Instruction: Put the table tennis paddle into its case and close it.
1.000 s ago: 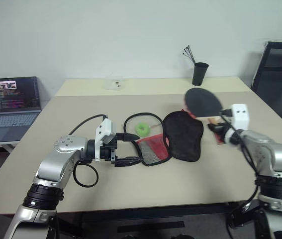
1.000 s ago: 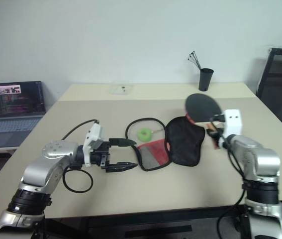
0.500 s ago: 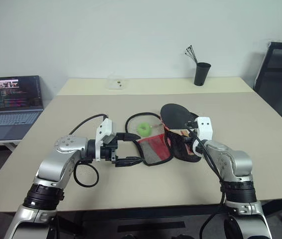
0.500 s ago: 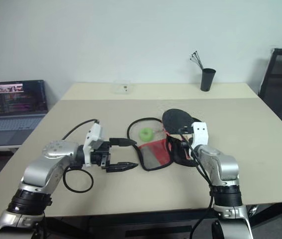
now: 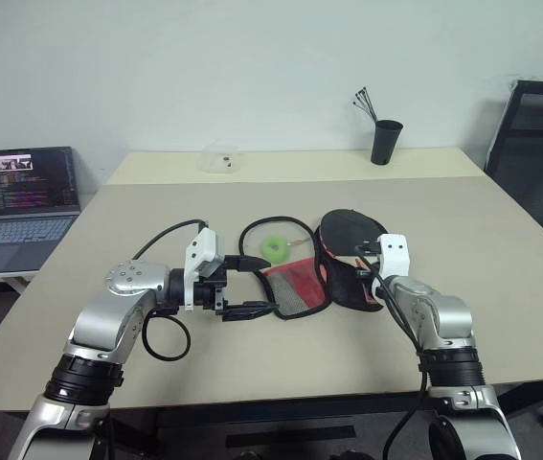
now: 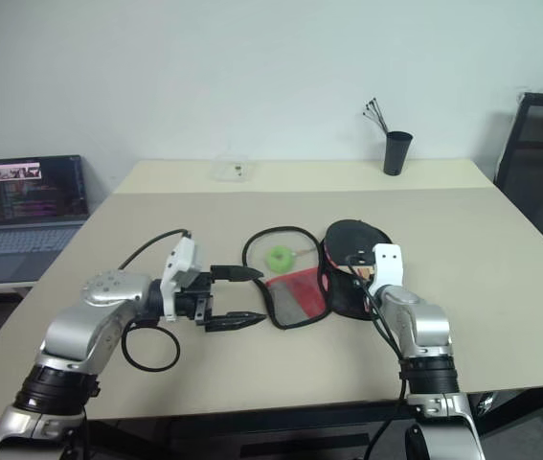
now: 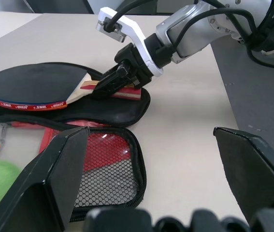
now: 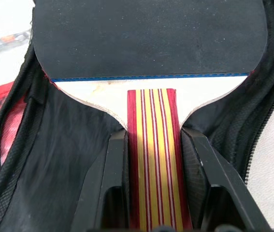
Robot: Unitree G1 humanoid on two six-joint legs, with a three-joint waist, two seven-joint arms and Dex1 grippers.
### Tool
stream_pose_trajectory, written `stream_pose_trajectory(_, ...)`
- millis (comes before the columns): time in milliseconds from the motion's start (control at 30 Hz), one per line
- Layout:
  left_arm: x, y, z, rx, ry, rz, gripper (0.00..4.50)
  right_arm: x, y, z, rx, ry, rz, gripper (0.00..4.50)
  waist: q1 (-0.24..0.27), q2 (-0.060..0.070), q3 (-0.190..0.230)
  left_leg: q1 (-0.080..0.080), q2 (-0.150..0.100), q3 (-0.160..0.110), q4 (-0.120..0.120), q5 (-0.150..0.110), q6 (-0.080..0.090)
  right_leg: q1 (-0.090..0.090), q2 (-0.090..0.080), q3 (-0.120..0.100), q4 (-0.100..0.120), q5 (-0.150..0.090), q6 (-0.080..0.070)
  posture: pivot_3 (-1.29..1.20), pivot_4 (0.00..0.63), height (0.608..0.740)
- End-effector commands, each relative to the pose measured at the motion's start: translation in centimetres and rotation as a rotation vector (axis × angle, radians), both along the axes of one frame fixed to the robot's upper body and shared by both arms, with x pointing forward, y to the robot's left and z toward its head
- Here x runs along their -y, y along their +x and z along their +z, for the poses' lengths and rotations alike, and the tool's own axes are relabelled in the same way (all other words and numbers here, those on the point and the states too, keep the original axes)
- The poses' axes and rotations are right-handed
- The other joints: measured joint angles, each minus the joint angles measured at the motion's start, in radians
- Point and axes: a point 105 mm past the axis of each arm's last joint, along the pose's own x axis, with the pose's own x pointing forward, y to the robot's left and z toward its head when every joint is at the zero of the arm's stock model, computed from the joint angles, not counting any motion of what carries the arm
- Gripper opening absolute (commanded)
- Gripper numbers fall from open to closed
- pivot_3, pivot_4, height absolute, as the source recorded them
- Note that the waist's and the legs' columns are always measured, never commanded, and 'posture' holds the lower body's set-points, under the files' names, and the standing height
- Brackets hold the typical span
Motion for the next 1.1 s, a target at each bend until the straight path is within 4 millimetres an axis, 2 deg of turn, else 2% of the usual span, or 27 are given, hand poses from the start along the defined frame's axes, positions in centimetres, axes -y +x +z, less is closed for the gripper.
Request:
stream_pose_trajectory(33, 0.0, -0.3, 0.7, 0.039, 0.007, -0.013, 4.50, 0.1, 0.3, 1.3, 0.053, 0.007, -0.014, 1.10, 0.000, 0.000, 0.000, 0.000, 0.000, 0.000, 0.000, 0.000, 0.000, 0.000, 0.000, 0.000, 0.000, 0.000, 0.000, 0.00, 0.150, 0.740)
stream_pose_trajectory(100, 0.0, -0.3, 0.7, 0.039, 0.008, -0.013, 4.50, 0.0, 0.3, 1.3, 0.055, 0.012, -0.018, 1.10, 0.000, 0.000, 0.000, 0.000, 0.000, 0.000, 0.000, 0.000, 0.000, 0.000, 0.000, 0.000, 0.000, 0.000, 0.000, 0.00, 0.150, 0.740)
stream_pose_trajectory(167, 0.0, -0.3, 0.7, 0.040, 0.009, -0.012, 4.50, 0.0, 0.3, 1.5, 0.059, 0.015, -0.025, 1.81, 0.000, 0.000, 0.000, 0.000, 0.000, 0.000, 0.000, 0.000, 0.000, 0.000, 0.000, 0.000, 0.000, 0.000, 0.000, 0.00, 0.150, 0.740)
stream_pose_trajectory(267, 0.0, -0.2, 0.6, 0.041, 0.008, -0.009, 4.50, 0.1, 0.2, 1.7, 0.067, 0.014, -0.035, 2.63, 0.000, 0.000, 0.000, 0.000, 0.000, 0.000, 0.000, 0.000, 0.000, 0.000, 0.000, 0.000, 0.000, 0.000, 0.000, 0.00, 0.150, 0.740)
stream_pose_trajectory(433, -0.1, -0.3, 0.5, 0.038, 0.005, 0.000, 4.50, -0.4, 0.0, 2.5, 0.094, -0.010, -0.006, 4.42, 0.000, 0.000, 0.000, 0.000, 0.000, 0.000, 0.000, 0.000, 0.000, 0.000, 0.000, 0.000, 0.000, 0.000, 0.000, 0.00, 0.150, 0.740)
stream_pose_trajectory(567, -0.5, -0.1, 0.3, 0.035, -0.003, 0.031, 4.50, -1.5, -0.7, 4.1, 0.136, 0.000, 0.068, 4.47, 0.000, 0.000, 0.000, 0.000, 0.000, 0.000, 0.000, 0.000, 0.000, 0.000, 0.000, 0.000, 0.000, 0.000, 0.000, 0.00, 0.150, 0.740)
stream_pose_trajectory(667, -1.5, 0.0, -0.2, 0.010, -0.013, 0.084, 4.50, -2.9, -2.9, 6.4, 0.173, 0.012, 0.239, 4.47, 0.000, 0.000, 0.000, 0.000, 0.000, 0.000, 0.000, 0.000, 0.000, 0.000, 0.000, 0.000, 0.000, 0.000, 0.000, 0.00, 0.150, 0.740)
stream_pose_trajectory(900, -3.9, 0.9, -1.7, 0.003, 0.021, 0.212, 4.50, -2.2, -6.2, 8.4, 0.196, -0.070, 0.456, 4.47, 0.003, 0.000, 0.000, 0.000, 0.001, -0.001, 0.000, 0.000, 0.000, 0.000, 0.000, 0.000, -0.001, -0.002, -0.004, 0.00, 0.150, 0.740)
stream_pose_trajectory(967, -4.6, 1.5, -2.3, 0.010, 0.051, 0.256, 4.50, -2.6, -7.3, 9.0, 0.205, -0.066, 0.547, 4.47, 0.003, 0.000, 0.000, 0.000, 0.001, -0.001, 0.000, 0.000, 0.000, 0.000, -0.001, 0.000, -0.001, -0.003, -0.006, 0.00, 0.150, 0.740)
stream_pose_trajectory(1100, -5.3, 3.4, -3.9, -0.004, 0.102, 0.334, 4.50, -2.2, -7.9, 9.7, 0.213, -0.081, 0.601, 4.47, 0.004, 0.000, 0.000, 0.000, 0.001, -0.001, 0.000, 0.000, 0.000, 0.000, -0.001, 0.000, -0.001, -0.003, -0.006, 0.00, 0.150, 0.740)
